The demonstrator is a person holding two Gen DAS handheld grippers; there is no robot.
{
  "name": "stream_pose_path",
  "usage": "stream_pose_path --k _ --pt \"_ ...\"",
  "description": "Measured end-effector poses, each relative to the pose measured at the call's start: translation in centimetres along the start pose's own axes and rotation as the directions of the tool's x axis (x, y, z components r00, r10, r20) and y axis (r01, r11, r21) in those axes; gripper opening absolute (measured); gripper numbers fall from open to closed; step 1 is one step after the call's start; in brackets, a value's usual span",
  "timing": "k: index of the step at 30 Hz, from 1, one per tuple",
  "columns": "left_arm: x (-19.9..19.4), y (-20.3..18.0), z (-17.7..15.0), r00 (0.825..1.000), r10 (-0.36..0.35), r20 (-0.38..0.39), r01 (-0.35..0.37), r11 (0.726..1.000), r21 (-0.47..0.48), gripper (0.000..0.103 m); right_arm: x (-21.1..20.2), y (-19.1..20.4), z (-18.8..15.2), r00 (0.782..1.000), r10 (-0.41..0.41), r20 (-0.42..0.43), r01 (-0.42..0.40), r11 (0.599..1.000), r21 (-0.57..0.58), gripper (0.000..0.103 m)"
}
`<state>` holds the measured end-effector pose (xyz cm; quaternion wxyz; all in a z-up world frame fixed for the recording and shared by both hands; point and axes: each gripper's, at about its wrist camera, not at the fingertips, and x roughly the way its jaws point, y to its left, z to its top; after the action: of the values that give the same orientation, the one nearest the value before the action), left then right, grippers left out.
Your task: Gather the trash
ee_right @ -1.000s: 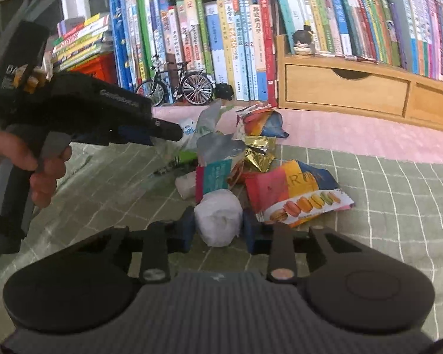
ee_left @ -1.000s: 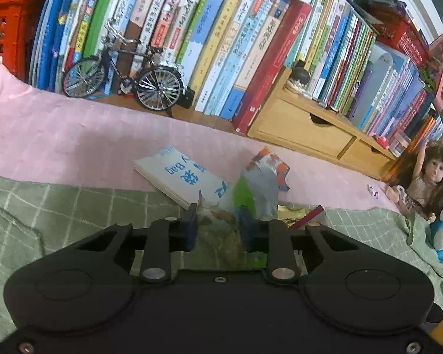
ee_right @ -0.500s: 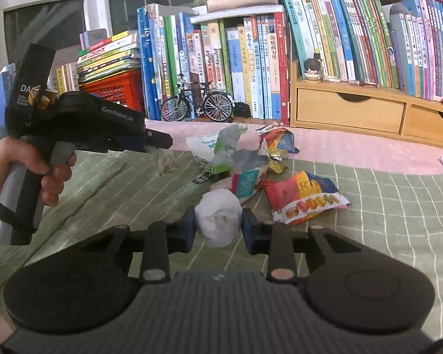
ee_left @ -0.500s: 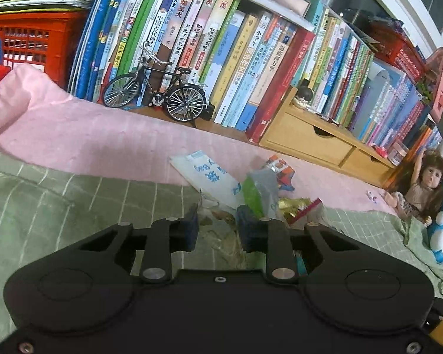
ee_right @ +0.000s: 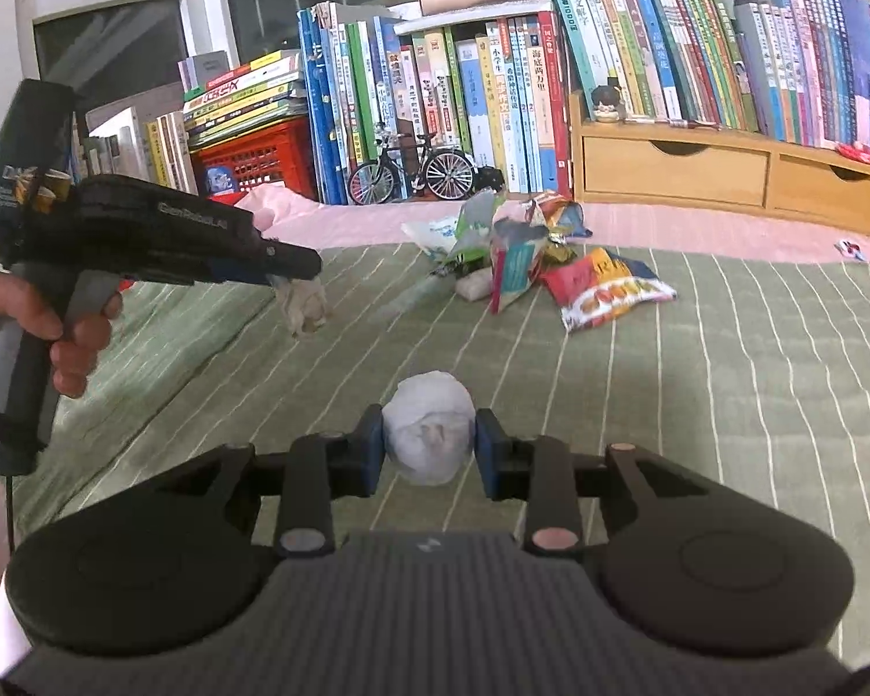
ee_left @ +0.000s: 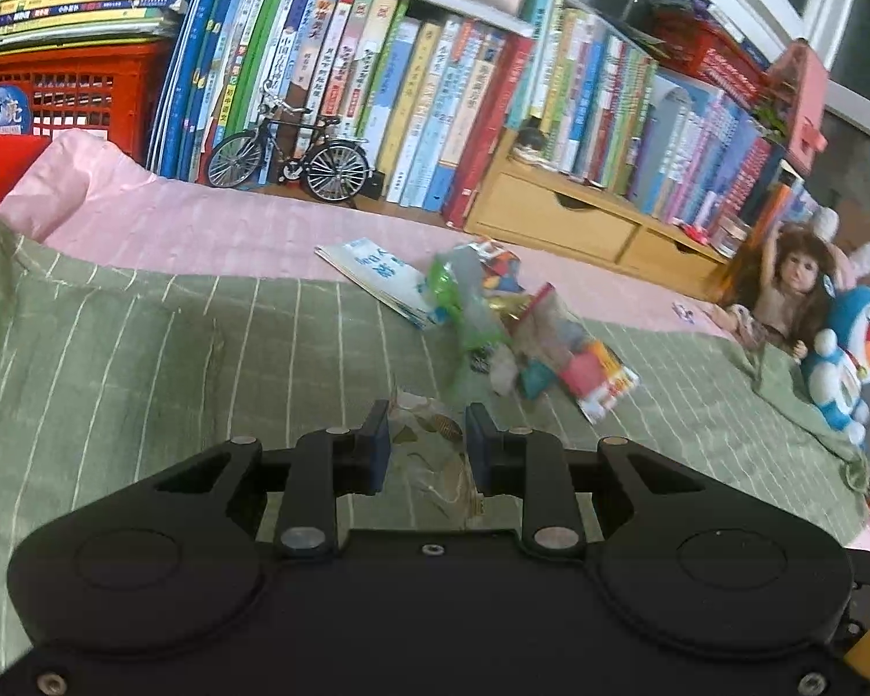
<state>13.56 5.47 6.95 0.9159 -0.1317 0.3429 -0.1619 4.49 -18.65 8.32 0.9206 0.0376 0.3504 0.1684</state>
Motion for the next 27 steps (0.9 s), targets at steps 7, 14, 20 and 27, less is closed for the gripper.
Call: stream_pose_path --k 7,14,20,27 --pt "-3.6 -1.1 -2.3 0.999 -0.041 0.003 0.041 0.999 0.013 0.025 -3.4 0.5 -2.6 1.0 0.001 -0.014 -0.001 0.999 0.042 0.037" --pt "-7.6 -2.8 -5.5 0.998 -0.056 0.006 0.055 0.996 0.071 0.025 -6.9 2.7 -3.9 1.0 -0.018 0.011 0.018 1.0 -0.001 0.037" --pt "-10.8 -3.2 -8.6 0.998 -0.058 0.006 0.058 0.995 0.082 0.025 -9.3 4.0 -5.9 1.0 -0.004 0.007 0.004 1.0 0.008 0.037" --pt "-13.6 -2.9 -11.4 0.998 -0.058 -0.009 0.058 0.994 0.094 0.025 -11.2 5.5 -8.6 1.0 0.013 -0.017 -0.012 1.0 0.016 0.037"
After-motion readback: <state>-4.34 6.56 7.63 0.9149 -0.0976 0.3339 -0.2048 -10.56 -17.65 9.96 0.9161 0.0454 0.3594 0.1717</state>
